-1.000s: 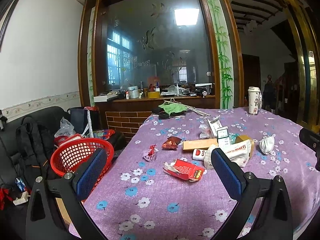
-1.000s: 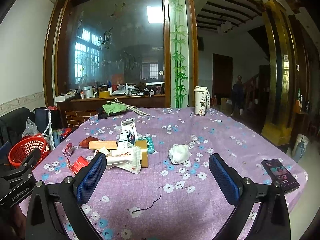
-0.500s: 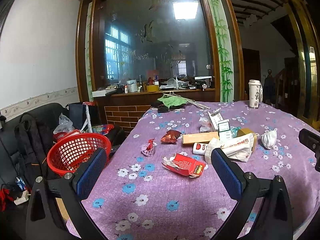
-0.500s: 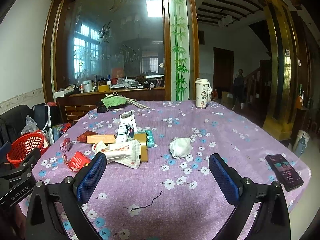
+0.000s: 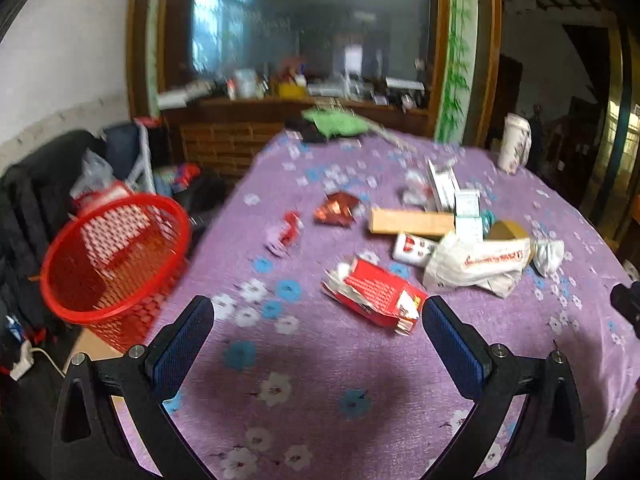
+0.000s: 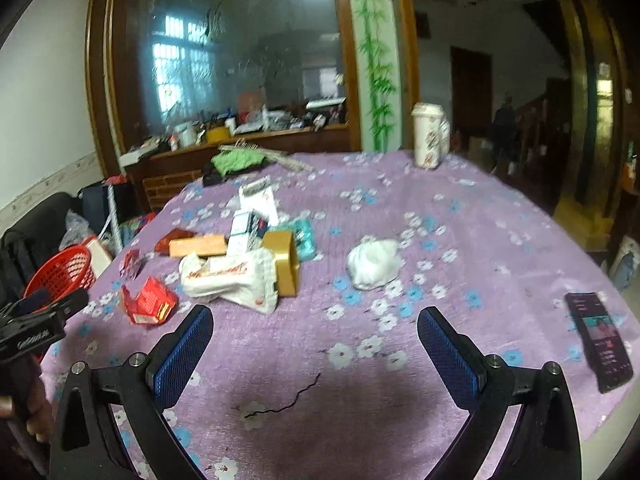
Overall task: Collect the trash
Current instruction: 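Grasp the red snack box with the left gripper while the right gripper grasps the white paper bag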
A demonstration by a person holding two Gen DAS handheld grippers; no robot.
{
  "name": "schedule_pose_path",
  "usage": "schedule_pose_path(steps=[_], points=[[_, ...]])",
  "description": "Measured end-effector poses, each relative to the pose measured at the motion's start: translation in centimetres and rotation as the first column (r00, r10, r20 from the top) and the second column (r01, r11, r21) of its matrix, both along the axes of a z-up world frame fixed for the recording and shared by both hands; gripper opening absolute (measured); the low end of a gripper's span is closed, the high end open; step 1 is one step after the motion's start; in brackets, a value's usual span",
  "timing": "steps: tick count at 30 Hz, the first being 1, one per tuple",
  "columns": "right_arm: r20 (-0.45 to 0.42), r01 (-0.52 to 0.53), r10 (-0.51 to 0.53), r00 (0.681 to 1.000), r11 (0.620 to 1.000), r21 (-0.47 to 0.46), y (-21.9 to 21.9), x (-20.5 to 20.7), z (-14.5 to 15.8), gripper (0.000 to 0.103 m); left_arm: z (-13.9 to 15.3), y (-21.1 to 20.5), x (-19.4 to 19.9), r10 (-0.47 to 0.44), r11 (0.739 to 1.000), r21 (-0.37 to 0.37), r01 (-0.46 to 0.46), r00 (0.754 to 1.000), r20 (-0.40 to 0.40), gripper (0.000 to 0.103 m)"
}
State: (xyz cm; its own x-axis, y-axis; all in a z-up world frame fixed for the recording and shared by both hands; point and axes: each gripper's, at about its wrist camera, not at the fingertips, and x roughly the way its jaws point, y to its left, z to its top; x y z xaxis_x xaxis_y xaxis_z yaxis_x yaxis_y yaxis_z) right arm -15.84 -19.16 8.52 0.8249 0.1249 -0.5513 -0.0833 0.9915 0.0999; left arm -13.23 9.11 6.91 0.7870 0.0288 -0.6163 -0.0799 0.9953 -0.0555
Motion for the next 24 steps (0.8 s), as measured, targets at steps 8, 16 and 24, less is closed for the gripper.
schedule_pose_path(steps=[8,16,24], points=[[-0.142,-0.130,0.161,0.977,0.970,0.207,-0.3,4.1,-0.3,0.094,-2.7,0.2,6.5,-0.102,0.975,-0.217,0.044,0.959,-0.264,0.068],[-0.135,-0.256,0.289,0.948,0.941,0.220,1.9,7.5,1.6,0.073,-4.9,-2.1,9.3,-0.150,0.971,-0.224,0.077,0.932,-0.330,0.048],[-0.165,-0.491,0.489,0.856,0.871,0.033,7.2,11.4,1.6,0.079,-4.8,-2.8,10.2,-0.176,0.979,-0.148,0.137,0.937,-0.300,0.014]])
